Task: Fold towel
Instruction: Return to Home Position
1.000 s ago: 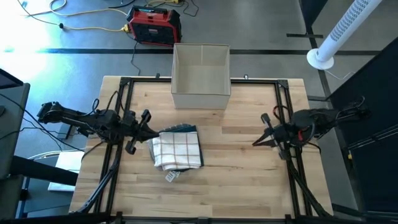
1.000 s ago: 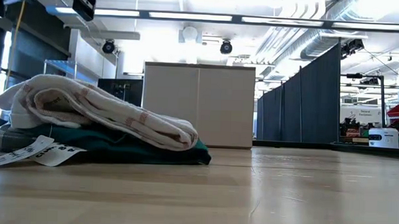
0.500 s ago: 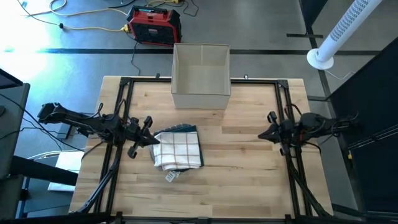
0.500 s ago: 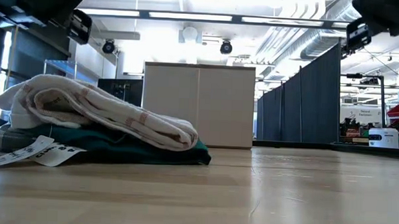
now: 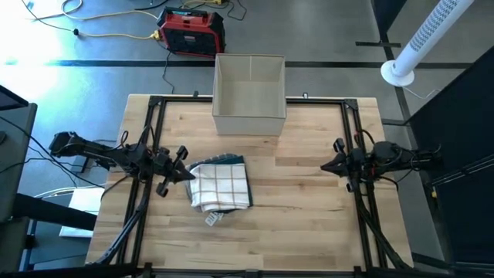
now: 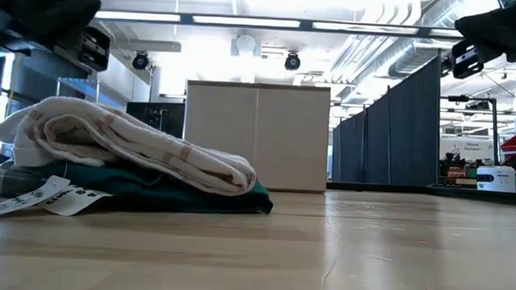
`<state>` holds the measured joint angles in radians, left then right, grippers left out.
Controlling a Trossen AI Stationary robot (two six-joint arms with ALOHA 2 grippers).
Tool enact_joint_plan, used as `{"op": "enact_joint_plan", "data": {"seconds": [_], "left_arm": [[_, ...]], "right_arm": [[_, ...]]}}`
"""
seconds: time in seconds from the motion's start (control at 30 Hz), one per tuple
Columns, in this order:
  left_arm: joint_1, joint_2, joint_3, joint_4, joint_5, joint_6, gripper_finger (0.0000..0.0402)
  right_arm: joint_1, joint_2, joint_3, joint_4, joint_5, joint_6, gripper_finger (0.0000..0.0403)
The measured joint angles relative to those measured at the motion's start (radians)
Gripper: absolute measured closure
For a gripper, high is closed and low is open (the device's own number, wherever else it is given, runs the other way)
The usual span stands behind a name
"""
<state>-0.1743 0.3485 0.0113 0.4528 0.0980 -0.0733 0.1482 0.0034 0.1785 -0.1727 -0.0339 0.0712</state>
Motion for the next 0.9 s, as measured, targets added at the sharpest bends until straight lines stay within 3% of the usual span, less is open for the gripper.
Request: {"op": "enact_joint_plan", "data": {"seconds": [0.17,0.37,0.47,0.67,0.9], "left_arm": [[0.050,-0.005,0.000,-0.079,-0.057,0.029,0.0402],[0.102,-0.078,0.001,-0.135,0.105,-0.027,0.0402],[0.109,-0.140,0.001,-0.238,0.130,-0.091,0.0402],[0.109,-0.275,0.001,-0.260,0.117,-0.082,0.0402],[0.109,-0.337,0.001,-0.328,0.011,-0.075,0.0402]], "right_arm": [[0.000,-0.001,-0.078,0.010,-0.004,0.071,0.0403],[0.000,-0.002,-0.127,0.092,-0.052,0.093,0.0403],[0.000,-0.002,-0.109,0.052,-0.050,0.079,0.0403],[0.000,-0.003,-0.086,-0.021,-0.011,0.043,0.0403],[0.000,-0.003,-0.066,-0.117,-0.011,0.033,0.0402]]}}
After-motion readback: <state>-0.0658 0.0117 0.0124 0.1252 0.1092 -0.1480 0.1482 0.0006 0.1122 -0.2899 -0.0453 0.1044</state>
